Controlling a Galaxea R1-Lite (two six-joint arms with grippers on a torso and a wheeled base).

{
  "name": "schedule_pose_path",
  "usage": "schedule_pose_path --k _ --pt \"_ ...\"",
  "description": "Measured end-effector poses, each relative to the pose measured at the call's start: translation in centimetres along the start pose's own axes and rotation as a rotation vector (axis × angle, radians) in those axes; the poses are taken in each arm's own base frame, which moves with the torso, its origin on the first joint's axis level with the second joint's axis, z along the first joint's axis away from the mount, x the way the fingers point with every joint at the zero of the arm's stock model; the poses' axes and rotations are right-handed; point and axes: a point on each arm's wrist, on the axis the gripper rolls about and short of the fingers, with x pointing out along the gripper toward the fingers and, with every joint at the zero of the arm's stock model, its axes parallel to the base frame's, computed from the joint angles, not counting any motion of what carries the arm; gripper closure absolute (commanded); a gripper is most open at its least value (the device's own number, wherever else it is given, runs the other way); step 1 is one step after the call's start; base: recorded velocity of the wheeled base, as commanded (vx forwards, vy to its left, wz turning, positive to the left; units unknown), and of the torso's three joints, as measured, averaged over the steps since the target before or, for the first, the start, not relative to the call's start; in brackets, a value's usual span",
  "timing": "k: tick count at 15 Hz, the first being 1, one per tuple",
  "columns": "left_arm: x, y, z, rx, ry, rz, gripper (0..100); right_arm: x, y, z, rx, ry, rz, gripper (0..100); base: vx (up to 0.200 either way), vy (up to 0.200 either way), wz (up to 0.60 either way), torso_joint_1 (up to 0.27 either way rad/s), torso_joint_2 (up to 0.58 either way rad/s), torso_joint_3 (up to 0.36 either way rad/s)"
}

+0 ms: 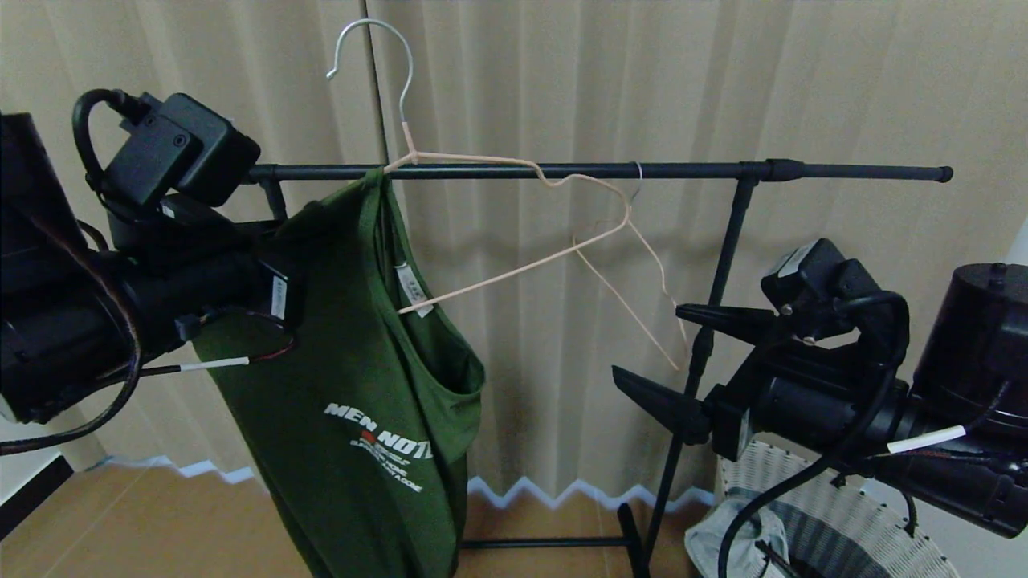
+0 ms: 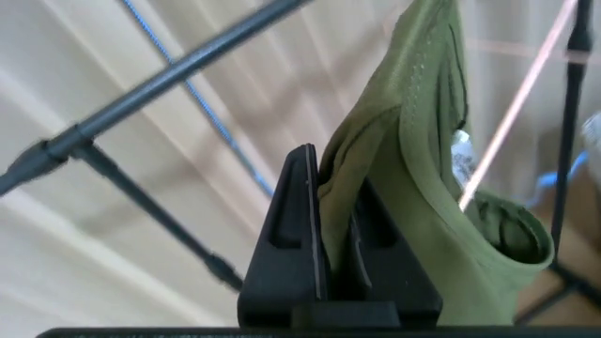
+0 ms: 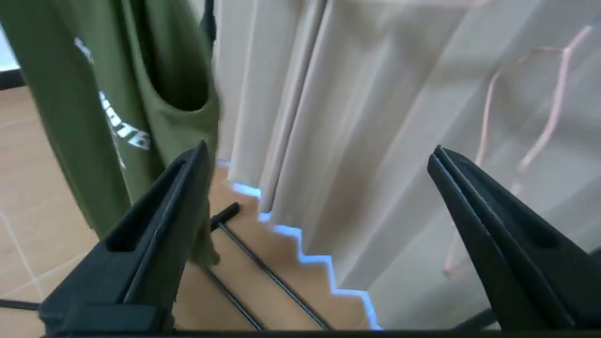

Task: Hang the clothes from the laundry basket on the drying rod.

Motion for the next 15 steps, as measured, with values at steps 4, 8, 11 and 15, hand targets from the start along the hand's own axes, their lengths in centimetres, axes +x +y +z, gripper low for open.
schedule_pose_path --k 4,8,11,15 --pt "-0.2 -0.8 0.6 -0.034 -0.031 -0.03 100 1.4 0.7 0.3 0.09 0.0 0.029 0 0.0 0.0 0.0 0.0 0.0 0.0" --pt "-0.7 -1.4 1.3 -0.036 -0.062 -0.058 100 3.0 1.7 0.4 0.119 0.009 0.064 0 0.0 0.0 0.0 0.0 0.0 0.0" --pt "-0.9 -1.7 1.6 -0.042 -0.071 -0.068 100 4.6 2.3 0.2 0.118 0.023 0.081 0 0.0 0.0 0.0 0.0 0.0 0.0" --pt "-1.5 -2.3 1.9 -0.042 -0.093 -0.1 100 6.7 3.5 0.3 0.111 0.025 0.113 0 0.0 0.0 0.0 0.0 0.0 0.0"
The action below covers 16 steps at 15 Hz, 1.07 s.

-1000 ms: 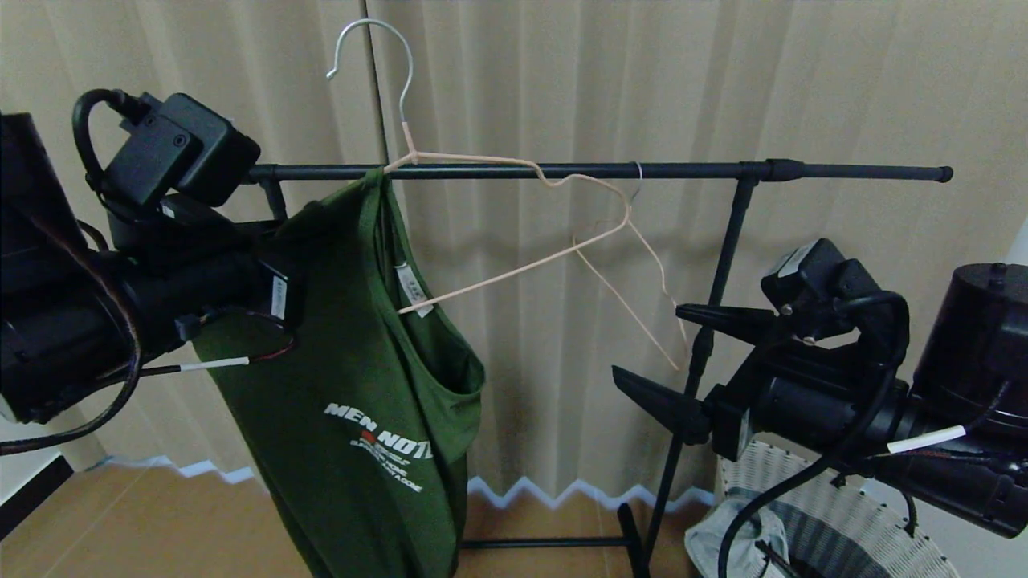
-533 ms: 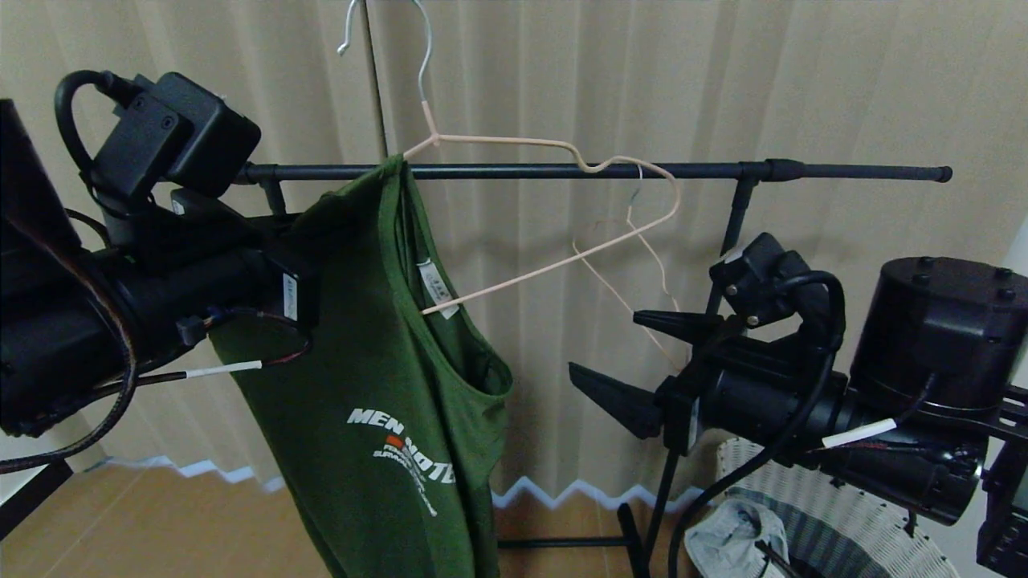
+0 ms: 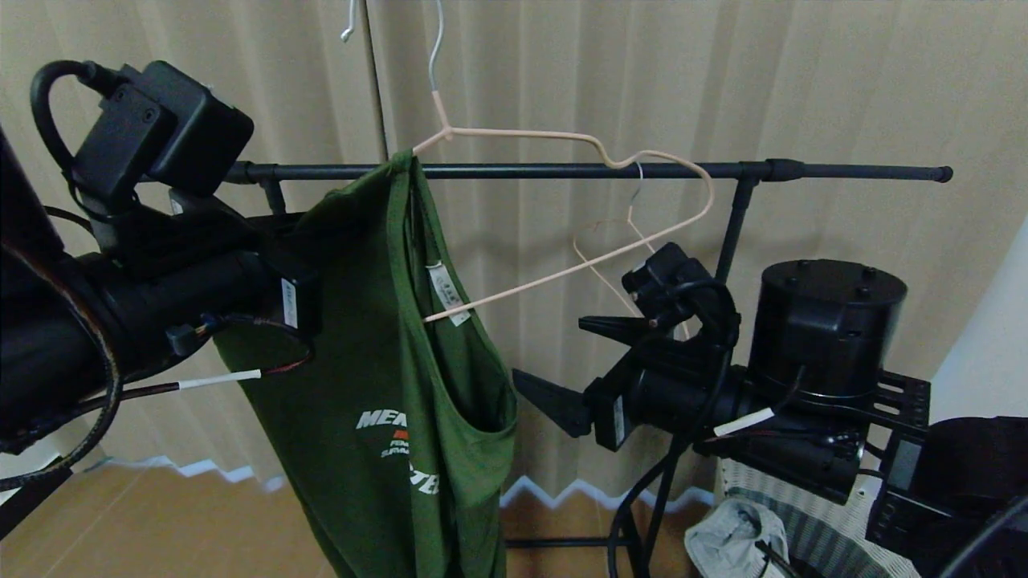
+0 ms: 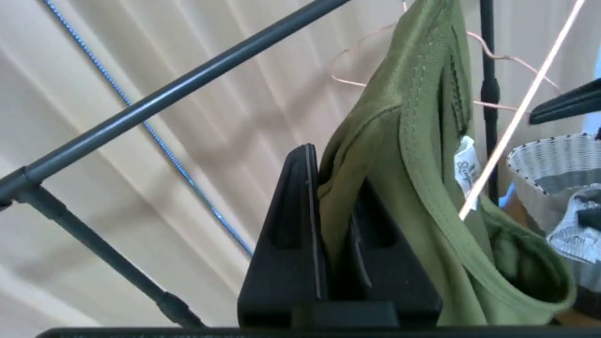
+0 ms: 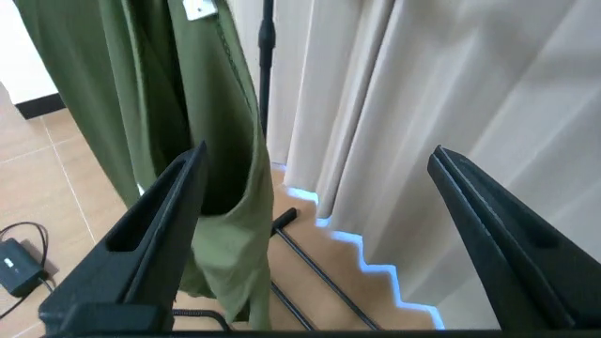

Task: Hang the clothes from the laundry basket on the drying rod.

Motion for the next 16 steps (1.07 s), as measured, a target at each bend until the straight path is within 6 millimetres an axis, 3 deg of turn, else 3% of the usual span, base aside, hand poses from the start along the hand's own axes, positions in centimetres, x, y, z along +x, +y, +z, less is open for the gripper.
schedule_pose_path --k 4,7,11,16 --pt "-0.3 -0.4 0.4 0.001 -0.018 -0.019 100 2.1 1.2 -0.8 -0.008 0.029 0.035 0 0.0 0.0 0.0 0.0 0.0 0.0" --pt "-0.6 -0.5 0.6 0.0 -0.029 -0.024 100 2.8 0.9 -1.9 -0.009 0.068 -0.008 0 0.0 0.0 0.0 0.0 0.0 0.0" --pt "-1.0 0.0 0.7 0.004 -0.034 0.002 100 2.1 -0.9 -3.2 -0.007 0.124 -0.126 0 0.0 0.0 0.0 0.0 0.0 0.0" --pt "-2.0 0.9 -0.5 0.019 0.007 0.049 100 -0.8 -5.7 -3.0 -0.008 0.124 -0.282 0 0.0 0.0 0.0 0.0 0.0 0.0"
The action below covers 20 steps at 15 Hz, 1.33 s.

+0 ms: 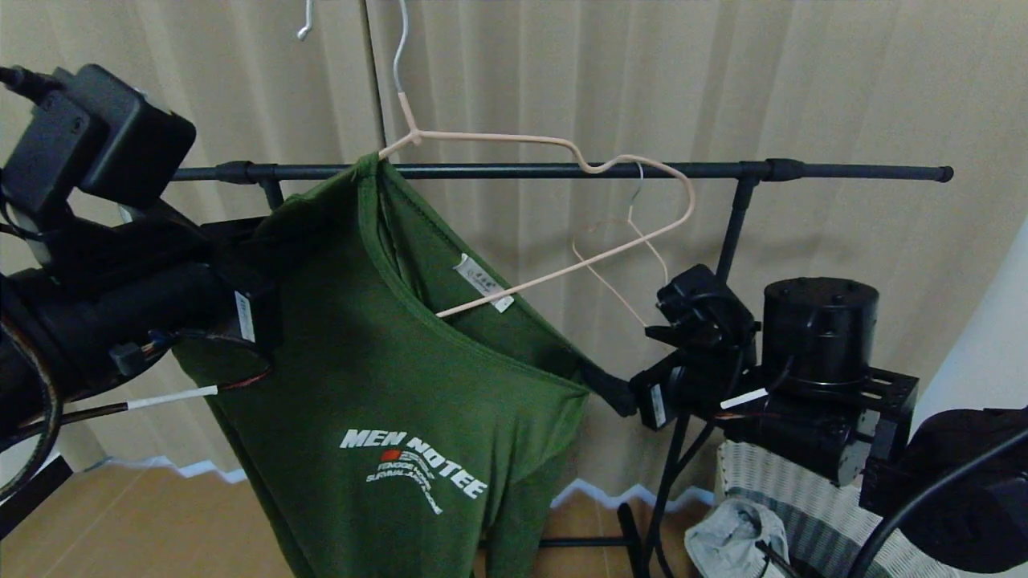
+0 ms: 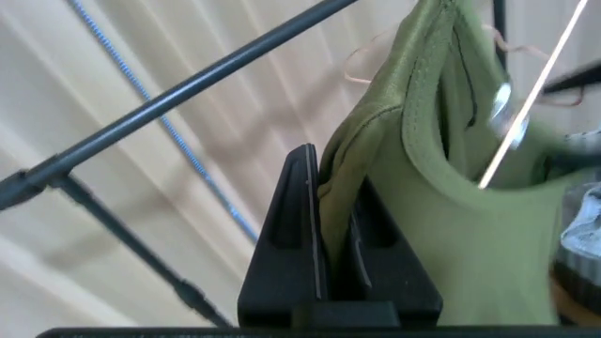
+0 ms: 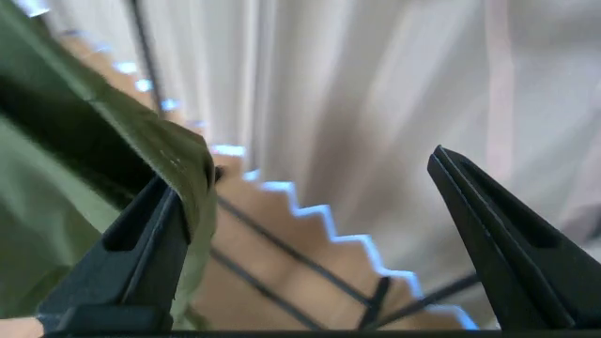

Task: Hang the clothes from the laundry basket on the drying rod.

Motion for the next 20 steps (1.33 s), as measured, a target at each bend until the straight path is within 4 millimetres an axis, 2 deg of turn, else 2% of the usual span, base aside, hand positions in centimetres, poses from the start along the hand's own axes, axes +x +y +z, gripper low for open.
schedule_pose_path --k 3,8,13,20 --pt "-1.0 -0.4 -1.4 0.048 0.039 -0.008 100 -0.6 -2.3 0.8 0.017 -0.03 -0.071 0 0.0 0.0 0.0 0.0 0.0 0.0" --pt "-2.0 -1.3 -3.6 0.117 0.108 -0.039 100 -0.9 -4.3 1.9 0.008 -0.073 -0.136 0 0.0 0.0 0.0 0.0 0.0 0.0" --pt "-2.9 -1.7 -4.6 0.15 0.134 -0.051 100 -0.9 -4.9 2.7 0.012 -0.099 -0.153 0 0.0 0.0 0.0 0.0 0.0 0.0" --pt "-3.1 -1.0 -5.9 0.217 0.197 -0.014 100 -1.5 -4.7 3.9 -0.017 -0.137 -0.147 0 0.0 0.0 0.0 0.0 0.0 0.0"
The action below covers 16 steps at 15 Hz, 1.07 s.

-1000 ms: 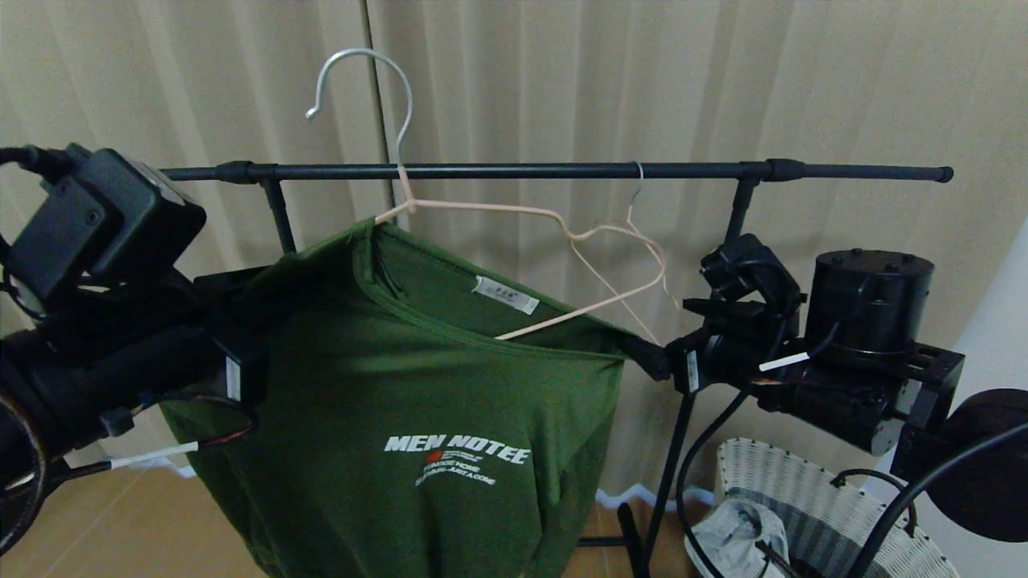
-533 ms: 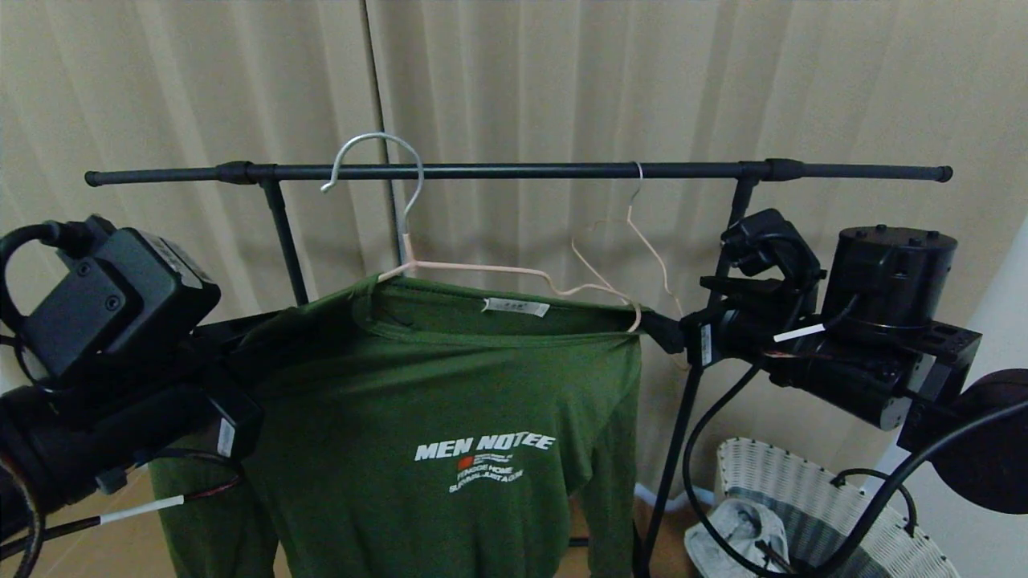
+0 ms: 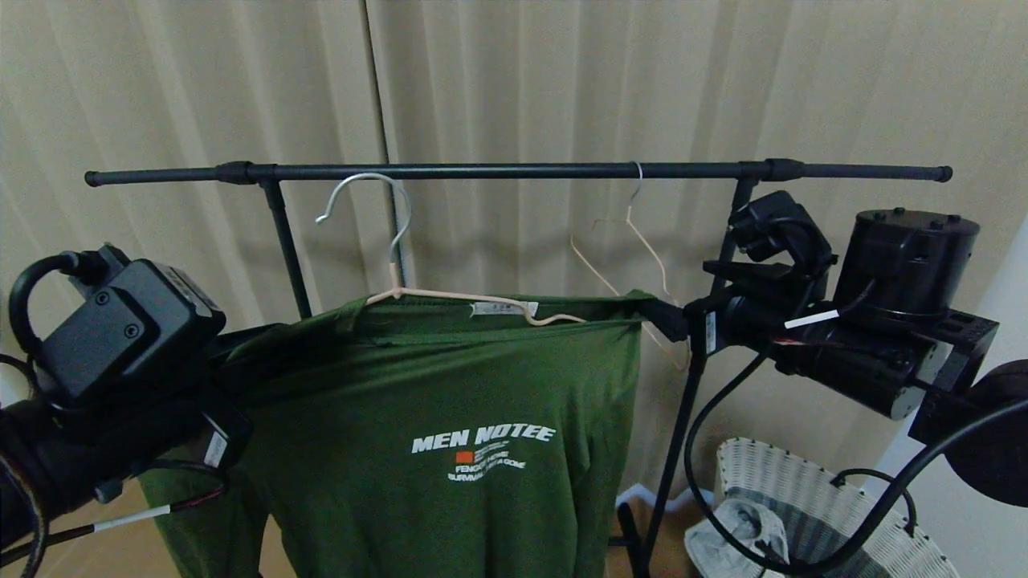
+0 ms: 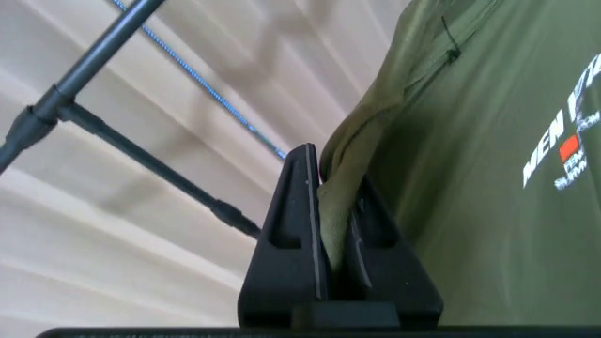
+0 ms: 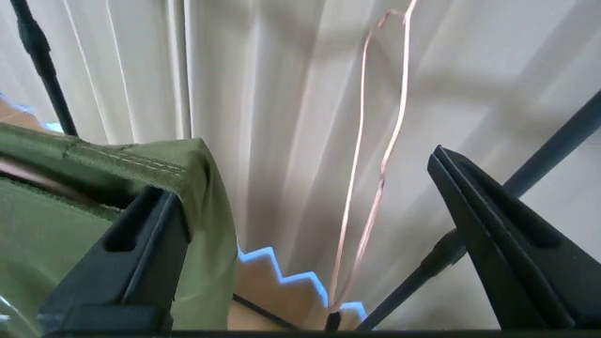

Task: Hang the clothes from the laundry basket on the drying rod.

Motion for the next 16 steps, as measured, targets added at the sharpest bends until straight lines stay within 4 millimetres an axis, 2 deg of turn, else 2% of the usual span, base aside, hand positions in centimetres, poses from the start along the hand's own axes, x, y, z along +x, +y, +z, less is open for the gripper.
schedule_pose_path --k 3,7,12,16 --pt "0.3 0.0 -0.2 -0.001 0.024 0.008 100 -0.6 1.9 1.4 -0.019 -0.006 0.072 0 0.0 0.0 0.0 0.0 0.0 0.0" --pt "1.0 0.1 -0.3 -0.011 0.045 0.029 100 -3.0 4.8 2.2 -0.051 0.015 0.188 0 0.0 0.0 0.0 0.0 0.0 0.0" --pt "1.5 0.5 0.2 -0.058 0.005 0.081 100 -4.6 5.2 1.2 -0.181 0.036 0.219 0 0.0 0.0 0.0 0.0 0.0 0.0" --pt "1.6 0.3 0.2 -0.098 0.002 0.068 100 -4.9 5.7 1.4 -0.257 0.018 0.244 0 0.0 0.0 0.0 0.0 0.0 0.0"
